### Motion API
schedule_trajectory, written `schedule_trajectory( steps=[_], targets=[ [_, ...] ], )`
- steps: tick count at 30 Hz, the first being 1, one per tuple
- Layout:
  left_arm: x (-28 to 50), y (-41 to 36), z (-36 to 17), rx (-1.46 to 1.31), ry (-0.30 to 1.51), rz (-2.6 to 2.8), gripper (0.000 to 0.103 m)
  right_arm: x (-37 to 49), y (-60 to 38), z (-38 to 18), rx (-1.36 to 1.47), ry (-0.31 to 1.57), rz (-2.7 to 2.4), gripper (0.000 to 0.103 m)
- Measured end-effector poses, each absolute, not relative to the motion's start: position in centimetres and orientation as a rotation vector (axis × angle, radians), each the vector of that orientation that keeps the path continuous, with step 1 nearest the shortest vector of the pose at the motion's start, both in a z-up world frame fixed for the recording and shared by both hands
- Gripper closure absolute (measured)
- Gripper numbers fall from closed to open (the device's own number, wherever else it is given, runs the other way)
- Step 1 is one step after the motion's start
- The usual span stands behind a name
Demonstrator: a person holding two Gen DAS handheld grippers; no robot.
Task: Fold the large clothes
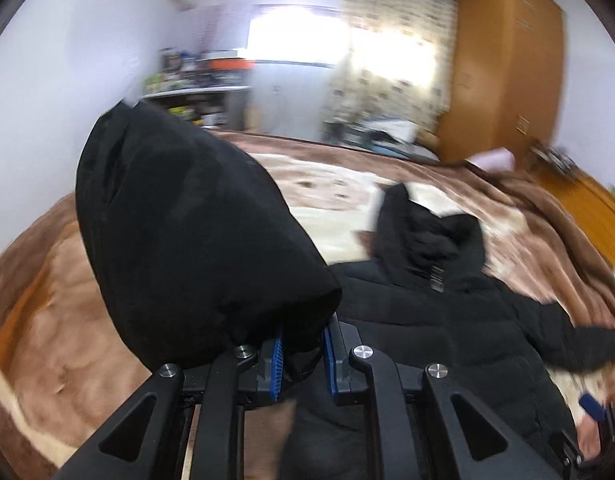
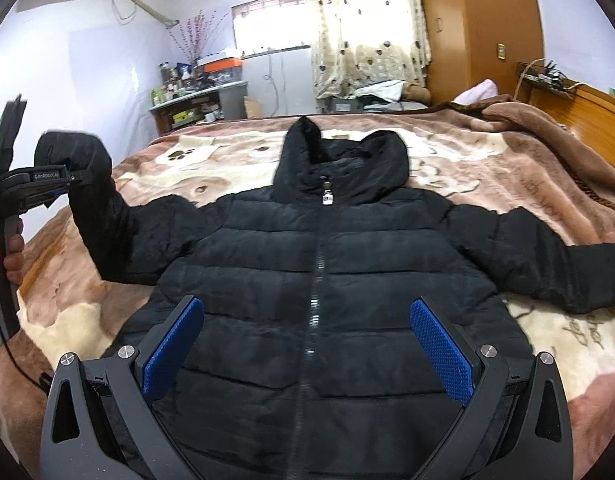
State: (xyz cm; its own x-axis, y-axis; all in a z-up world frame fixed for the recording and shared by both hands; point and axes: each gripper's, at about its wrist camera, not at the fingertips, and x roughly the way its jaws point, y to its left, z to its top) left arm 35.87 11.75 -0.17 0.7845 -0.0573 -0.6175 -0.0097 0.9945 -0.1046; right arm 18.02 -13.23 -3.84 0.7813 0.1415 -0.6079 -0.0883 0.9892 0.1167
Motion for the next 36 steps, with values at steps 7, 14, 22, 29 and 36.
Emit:
schedule_trajectory(
  steps=[7, 14, 22, 29, 36],
  targets=[
    [38.0, 3.0, -2.7, -0.047, 0.789, -0.135, 0.087, 17.8, -16.8, -4.0, 0.136, 0.677, 0.07, 0.0],
    [39.9, -4.1, -6.3, 0.045, 0.873, -0.191, 0.086, 17.5, -19.8, -4.7, 0.15, 0.69, 0.026, 0.0],
    [42.2, -8.5, -11.2, 0.046, 0.997, -0.229, 0.086, 17.6, -22.6, -6.5, 0.175, 0.733, -0.018, 0.0],
    [43.0, -9.3, -13.5, 0.002, 1.05, -0.295, 0.061, 18.6, -23.7, -7.6, 0.167, 0.764, -0.041, 0.0],
    [42.2, -8.5, -11.5, -0.01, 1.011, -0.412, 0.04, 19.8, -23.7, -8.5, 0.155, 0.784, -0.049, 0.0]
  ],
)
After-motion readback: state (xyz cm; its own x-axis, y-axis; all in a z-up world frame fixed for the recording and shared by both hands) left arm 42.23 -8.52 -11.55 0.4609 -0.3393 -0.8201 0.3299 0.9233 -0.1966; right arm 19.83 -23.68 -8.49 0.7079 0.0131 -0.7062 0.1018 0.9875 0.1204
